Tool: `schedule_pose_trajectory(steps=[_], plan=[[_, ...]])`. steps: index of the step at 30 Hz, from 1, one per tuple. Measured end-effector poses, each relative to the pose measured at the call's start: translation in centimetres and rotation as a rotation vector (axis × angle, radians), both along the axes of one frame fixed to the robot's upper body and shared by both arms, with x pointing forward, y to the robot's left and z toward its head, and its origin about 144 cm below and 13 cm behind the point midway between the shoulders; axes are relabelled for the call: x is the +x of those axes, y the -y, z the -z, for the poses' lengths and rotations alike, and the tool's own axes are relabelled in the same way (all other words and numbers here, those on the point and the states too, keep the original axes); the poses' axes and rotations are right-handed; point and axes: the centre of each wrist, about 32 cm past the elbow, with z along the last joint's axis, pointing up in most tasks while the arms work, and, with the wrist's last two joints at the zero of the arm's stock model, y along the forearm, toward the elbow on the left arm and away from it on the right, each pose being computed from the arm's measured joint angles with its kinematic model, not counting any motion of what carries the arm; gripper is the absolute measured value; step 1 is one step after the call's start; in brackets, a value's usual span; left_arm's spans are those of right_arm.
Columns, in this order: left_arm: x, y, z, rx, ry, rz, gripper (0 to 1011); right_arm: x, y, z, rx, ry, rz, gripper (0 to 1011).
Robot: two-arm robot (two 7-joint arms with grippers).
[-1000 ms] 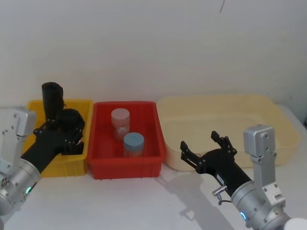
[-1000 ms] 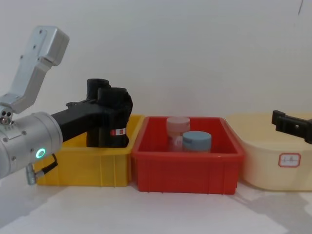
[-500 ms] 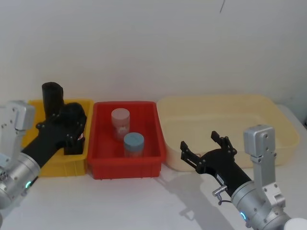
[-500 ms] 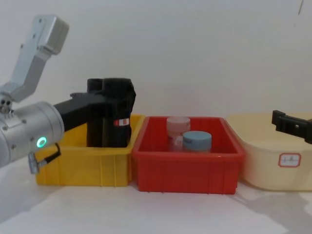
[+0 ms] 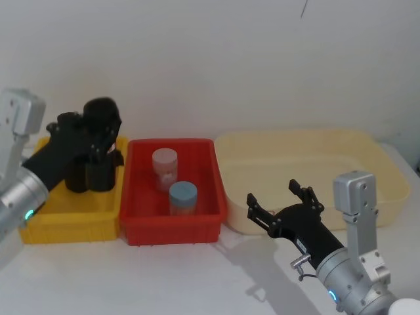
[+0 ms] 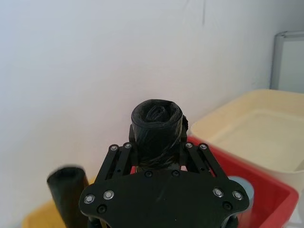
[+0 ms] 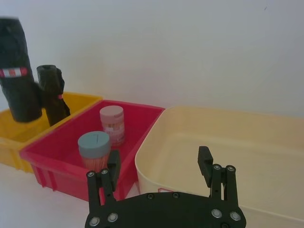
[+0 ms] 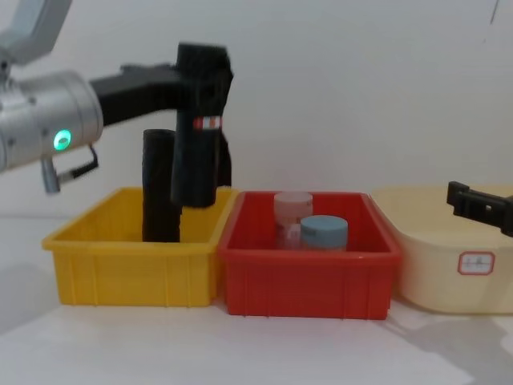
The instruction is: Pick up the garbage bag with the one hand and transfer it to the other hand.
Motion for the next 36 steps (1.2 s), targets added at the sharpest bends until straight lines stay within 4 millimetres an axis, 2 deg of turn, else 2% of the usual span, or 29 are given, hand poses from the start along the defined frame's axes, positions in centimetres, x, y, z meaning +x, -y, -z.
schedule_pose_trajectory(steps=[7,13,23,36], plan=[[0.7,0.8,-2.8,0.037,0.049,0.07,404,0.0,0.0,0.0,0.0,0.0,0.0,1001],[1.7,2.1,-3.4,0.048,0.05,0.133,404,0.0,0.0,0.0,0.0,0.0,0.0,1001],[4.3,5.8,-2.4,0.036,0.017,0.272,404,0.0,0.0,0.0,0.0,0.0,0.0,1001],[6.6,9.0,-0.8,0.012,-0.008,0.371,404,0.0,0.0,0.0,0.0,0.0,0.0,1001]])
